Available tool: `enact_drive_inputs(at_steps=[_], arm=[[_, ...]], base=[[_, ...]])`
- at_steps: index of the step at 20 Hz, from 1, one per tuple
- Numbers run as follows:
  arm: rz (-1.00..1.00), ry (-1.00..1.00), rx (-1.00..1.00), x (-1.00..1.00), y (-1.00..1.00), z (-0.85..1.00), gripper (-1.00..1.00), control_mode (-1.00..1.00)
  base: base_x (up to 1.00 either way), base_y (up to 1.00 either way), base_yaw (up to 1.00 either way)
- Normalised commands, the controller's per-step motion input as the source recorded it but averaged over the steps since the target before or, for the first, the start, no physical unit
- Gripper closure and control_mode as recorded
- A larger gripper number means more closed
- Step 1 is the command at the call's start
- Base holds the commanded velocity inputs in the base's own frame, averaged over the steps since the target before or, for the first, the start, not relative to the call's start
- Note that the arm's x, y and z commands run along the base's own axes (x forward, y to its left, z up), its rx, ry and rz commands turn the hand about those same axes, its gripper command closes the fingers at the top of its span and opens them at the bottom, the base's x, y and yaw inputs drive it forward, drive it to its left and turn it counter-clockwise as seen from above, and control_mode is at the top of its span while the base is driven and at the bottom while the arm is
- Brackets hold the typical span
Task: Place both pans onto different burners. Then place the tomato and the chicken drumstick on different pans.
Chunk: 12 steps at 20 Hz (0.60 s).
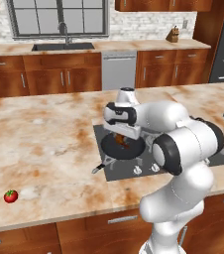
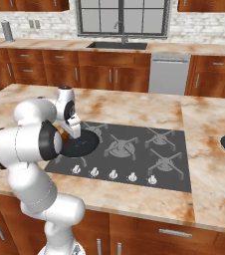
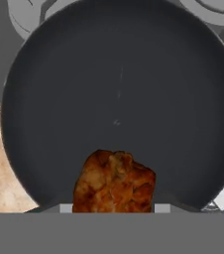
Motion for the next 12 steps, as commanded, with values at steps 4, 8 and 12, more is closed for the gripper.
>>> enact_drive_inputs(at_steps=[4,8,12], arm=[[0.00,0.00,-0.03,0.20,-0.23,-0.30,1.00,-1.00],[0.00,0.00,-0.01,0.11,-0.17,-0.39,1.00,-1.00],[0.00,0.01,0.00,0.09,-0.04,-0.26,1.00,-1.00]], base=[[0.00,0.00,0.00],[0.00,0.00,0.00],[0.00,0.00,0.00]])
